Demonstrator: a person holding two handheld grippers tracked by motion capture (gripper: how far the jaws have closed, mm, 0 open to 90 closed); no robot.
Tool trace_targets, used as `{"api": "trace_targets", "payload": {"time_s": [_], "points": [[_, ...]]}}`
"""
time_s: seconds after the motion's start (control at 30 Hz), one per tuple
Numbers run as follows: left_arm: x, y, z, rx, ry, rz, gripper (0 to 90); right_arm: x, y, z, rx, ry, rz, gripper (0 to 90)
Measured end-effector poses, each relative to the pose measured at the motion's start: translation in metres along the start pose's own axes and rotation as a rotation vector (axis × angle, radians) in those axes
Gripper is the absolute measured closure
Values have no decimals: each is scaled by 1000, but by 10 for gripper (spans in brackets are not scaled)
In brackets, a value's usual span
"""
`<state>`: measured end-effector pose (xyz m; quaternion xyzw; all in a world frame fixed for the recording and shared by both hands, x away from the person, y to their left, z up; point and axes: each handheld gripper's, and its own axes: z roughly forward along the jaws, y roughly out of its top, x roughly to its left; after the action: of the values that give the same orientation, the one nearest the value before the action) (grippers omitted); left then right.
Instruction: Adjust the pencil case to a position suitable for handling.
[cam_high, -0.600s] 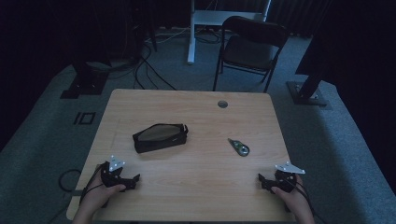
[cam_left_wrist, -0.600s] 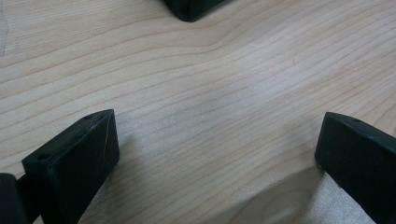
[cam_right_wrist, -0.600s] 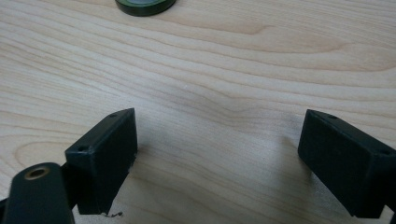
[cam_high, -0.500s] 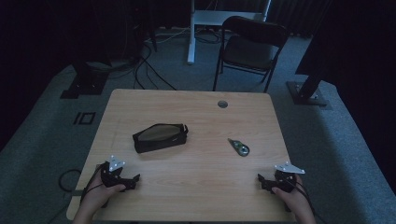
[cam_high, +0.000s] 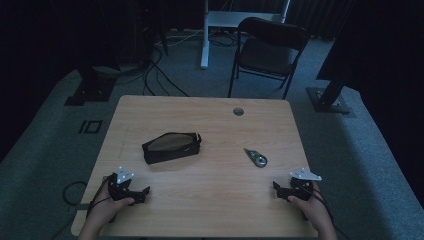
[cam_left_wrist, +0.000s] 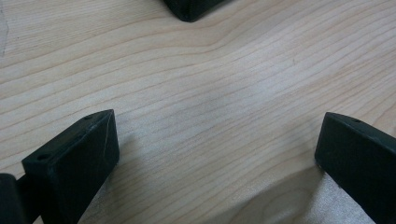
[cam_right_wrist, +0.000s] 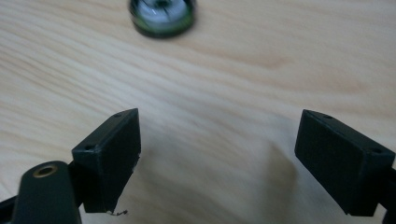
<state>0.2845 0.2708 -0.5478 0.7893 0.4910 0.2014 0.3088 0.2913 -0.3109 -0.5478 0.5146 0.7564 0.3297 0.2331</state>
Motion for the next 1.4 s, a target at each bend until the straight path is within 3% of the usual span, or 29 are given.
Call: {"api": "trace_targets", "payload": {"time_s": [0.17,0.4,0.9,1.1,1.4], "points": [[0,0,0,0,-1,0,1,10,17,4,-25,45,-26,143],[0,0,0,0,-1,-2,2,22,42,8,-62,71,-58,153],[0,5,0,-5,-17,0,3,72,90,32,-114,215,-205,153],[2,29,-16,-78,11,14,3,99,116,48,-141,292,-280,154],[-7,50,-30,-168,-37,73,2,136,140,63,-161,376,-388,154]]}}
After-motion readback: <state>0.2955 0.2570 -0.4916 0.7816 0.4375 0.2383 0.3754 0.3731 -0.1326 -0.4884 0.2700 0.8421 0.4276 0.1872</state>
